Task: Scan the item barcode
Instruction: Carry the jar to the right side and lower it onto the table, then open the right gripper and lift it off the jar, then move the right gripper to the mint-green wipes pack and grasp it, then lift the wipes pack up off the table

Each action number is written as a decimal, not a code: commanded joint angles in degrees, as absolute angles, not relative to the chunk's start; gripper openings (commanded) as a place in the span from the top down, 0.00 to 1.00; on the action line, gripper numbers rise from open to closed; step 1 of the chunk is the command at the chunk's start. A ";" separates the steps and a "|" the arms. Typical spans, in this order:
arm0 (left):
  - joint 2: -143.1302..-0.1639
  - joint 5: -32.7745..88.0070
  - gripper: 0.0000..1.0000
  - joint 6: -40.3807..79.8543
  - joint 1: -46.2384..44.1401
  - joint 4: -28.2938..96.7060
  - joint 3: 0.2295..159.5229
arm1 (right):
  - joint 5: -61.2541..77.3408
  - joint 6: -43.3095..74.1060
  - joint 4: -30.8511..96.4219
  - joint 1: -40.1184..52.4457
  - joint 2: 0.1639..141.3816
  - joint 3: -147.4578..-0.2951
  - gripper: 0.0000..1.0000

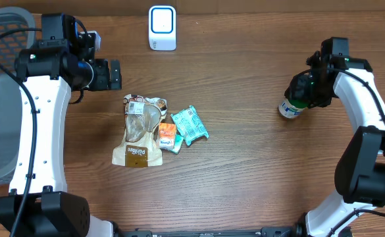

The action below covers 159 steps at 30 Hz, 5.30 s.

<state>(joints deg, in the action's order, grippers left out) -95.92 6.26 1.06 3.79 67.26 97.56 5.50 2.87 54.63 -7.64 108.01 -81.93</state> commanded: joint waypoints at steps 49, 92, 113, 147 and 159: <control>-96.31 6.92 0.01 -0.05 4.05 67.09 98.61 | -6.81 3.20 46.72 -6.39 107.53 -79.09 0.15; -96.31 6.92 0.01 -0.05 4.05 67.09 98.61 | 30.35 28.80 44.25 18.48 107.48 -75.79 0.35; -96.31 6.92 0.01 -0.05 4.05 67.09 98.63 | 29.12 46.28 29.78 26.28 107.50 -62.94 0.46; -96.31 6.92 0.00 -0.05 4.05 67.09 98.63 | 32.99 34.98 24.86 23.99 109.06 -66.17 0.96; -96.31 6.92 0.01 -0.05 4.05 67.09 98.63 | 40.66 10.61 28.27 15.00 91.37 -68.55 0.96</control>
<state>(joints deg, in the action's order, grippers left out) -95.92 6.28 1.06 3.79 67.26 97.56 37.58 18.57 27.57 15.55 96.99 -66.26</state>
